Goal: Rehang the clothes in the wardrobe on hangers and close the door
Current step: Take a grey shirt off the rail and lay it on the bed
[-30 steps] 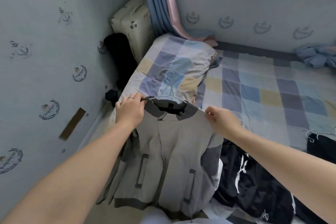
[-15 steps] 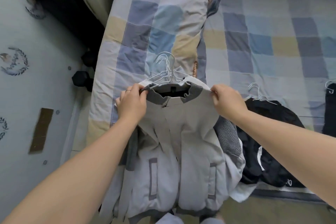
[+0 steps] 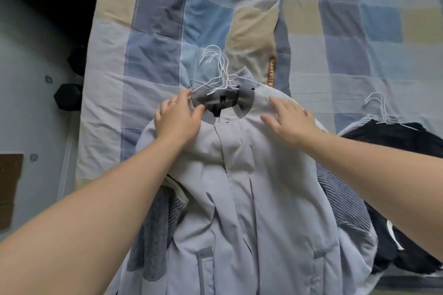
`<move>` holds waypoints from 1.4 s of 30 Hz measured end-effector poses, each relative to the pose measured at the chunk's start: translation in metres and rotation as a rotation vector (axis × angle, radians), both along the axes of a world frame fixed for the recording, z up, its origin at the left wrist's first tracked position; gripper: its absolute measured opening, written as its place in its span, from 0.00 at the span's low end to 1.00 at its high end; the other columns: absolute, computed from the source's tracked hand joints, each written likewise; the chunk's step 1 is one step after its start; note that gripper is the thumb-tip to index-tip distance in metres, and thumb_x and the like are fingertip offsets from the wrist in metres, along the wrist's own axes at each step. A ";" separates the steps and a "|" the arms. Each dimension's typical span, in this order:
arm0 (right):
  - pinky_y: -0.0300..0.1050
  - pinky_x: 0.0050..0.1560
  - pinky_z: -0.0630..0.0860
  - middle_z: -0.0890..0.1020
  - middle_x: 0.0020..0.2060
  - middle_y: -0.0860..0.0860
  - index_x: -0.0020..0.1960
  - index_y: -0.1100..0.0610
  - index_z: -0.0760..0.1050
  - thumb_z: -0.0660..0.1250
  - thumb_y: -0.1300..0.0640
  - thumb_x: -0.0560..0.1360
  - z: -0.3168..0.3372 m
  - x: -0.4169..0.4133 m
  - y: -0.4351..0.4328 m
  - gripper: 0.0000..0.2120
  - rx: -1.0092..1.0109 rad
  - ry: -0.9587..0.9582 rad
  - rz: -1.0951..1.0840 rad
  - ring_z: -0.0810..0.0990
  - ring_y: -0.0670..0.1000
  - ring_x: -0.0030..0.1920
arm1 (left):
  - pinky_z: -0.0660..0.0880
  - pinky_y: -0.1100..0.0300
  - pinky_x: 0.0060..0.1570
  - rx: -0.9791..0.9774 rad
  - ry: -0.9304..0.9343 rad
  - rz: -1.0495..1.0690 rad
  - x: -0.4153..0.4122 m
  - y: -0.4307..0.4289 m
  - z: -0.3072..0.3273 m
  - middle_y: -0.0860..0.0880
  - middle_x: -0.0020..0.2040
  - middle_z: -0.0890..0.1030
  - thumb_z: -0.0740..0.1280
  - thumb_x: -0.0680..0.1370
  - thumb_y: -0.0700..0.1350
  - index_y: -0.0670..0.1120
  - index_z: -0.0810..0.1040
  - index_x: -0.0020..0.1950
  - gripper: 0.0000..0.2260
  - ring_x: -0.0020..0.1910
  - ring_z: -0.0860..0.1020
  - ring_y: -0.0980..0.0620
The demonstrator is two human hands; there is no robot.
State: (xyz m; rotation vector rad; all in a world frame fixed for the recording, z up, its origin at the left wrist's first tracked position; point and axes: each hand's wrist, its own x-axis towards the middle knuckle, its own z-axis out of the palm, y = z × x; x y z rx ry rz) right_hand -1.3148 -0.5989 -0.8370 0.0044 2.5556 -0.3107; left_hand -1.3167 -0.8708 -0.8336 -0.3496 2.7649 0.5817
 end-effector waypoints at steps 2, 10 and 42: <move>0.62 0.75 0.45 0.47 0.80 0.45 0.79 0.41 0.44 0.44 0.30 0.77 0.002 0.014 -0.001 0.34 0.061 -0.045 0.082 0.45 0.52 0.79 | 0.50 0.43 0.76 -0.009 -0.072 -0.095 0.009 -0.001 0.000 0.46 0.79 0.61 0.60 0.80 0.60 0.55 0.59 0.79 0.28 0.79 0.54 0.42; 0.66 0.74 0.39 0.36 0.79 0.44 0.78 0.39 0.36 0.37 0.27 0.73 0.066 0.077 0.000 0.37 0.128 0.013 0.152 0.35 0.54 0.79 | 0.36 0.42 0.76 0.060 -0.105 -0.293 0.085 0.019 0.055 0.52 0.82 0.43 0.55 0.80 0.65 0.60 0.47 0.81 0.32 0.80 0.37 0.49; 0.66 0.74 0.40 0.38 0.80 0.46 0.79 0.44 0.34 0.37 0.30 0.76 0.311 0.440 0.126 0.36 0.218 0.167 -0.778 0.39 0.55 0.79 | 0.37 0.42 0.76 0.139 0.019 -0.996 0.301 0.247 0.275 0.54 0.82 0.42 0.49 0.79 0.69 0.64 0.43 0.79 0.31 0.79 0.35 0.50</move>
